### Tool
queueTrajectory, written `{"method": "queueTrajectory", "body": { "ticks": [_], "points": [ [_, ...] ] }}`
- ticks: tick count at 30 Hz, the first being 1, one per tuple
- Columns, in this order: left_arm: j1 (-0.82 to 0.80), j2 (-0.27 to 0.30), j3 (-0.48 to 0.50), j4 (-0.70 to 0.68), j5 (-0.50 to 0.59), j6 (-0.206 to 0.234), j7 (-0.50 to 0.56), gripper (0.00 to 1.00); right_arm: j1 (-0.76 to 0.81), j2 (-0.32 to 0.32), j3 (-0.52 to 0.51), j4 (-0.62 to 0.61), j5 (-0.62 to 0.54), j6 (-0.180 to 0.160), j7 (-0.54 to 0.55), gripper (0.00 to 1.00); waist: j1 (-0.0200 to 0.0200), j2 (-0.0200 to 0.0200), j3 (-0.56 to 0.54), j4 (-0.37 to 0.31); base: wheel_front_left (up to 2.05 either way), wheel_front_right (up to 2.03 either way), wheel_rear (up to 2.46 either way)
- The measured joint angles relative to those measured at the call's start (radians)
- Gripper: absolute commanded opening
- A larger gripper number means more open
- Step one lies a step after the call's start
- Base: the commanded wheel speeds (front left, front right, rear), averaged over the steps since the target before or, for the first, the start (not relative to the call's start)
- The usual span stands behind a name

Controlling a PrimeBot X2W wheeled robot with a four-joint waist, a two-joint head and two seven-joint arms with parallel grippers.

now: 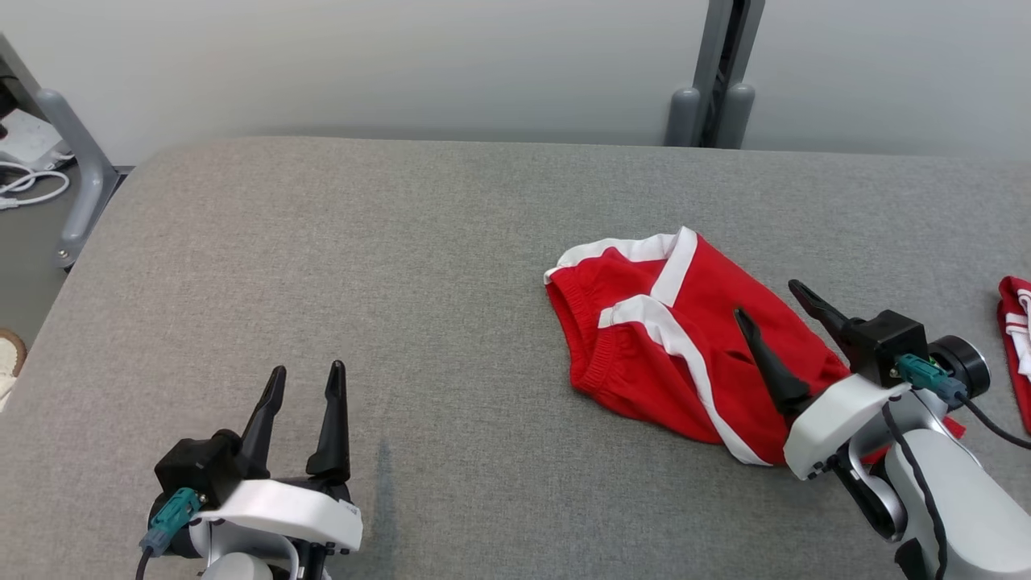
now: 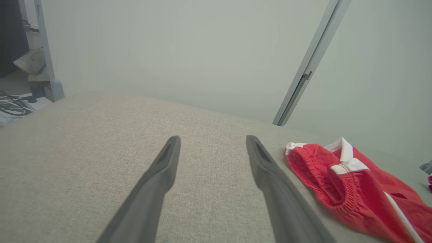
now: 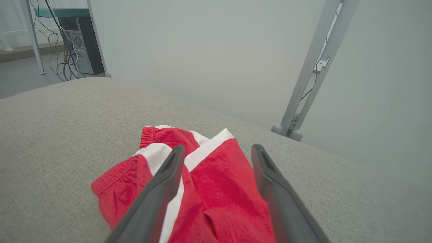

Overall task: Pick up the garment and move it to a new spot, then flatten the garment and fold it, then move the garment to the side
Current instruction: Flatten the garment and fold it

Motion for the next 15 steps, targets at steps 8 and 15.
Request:
{"method": "queueTrajectory", "body": {
  "ticks": [8, 15],
  "points": [
    [-0.005, 0.0, -0.032, -0.01, -0.025, 0.003, 0.0, 1.0, -0.042, 0.017, -0.051, 0.025, -0.01, 0.0, 0.061, 1.0, 0.0, 0.0, 0.032, 0.046, 0.0, 0.0, 0.0],
    [-0.036, -0.001, -0.071, -0.007, -0.032, 0.005, 0.0, 1.0, -0.168, 0.017, -0.068, 0.126, -0.03, 0.0, 0.136, 1.0, 0.0, 0.0, 0.086, 0.088, 0.0, 0.0, 0.0]
  ]
}}
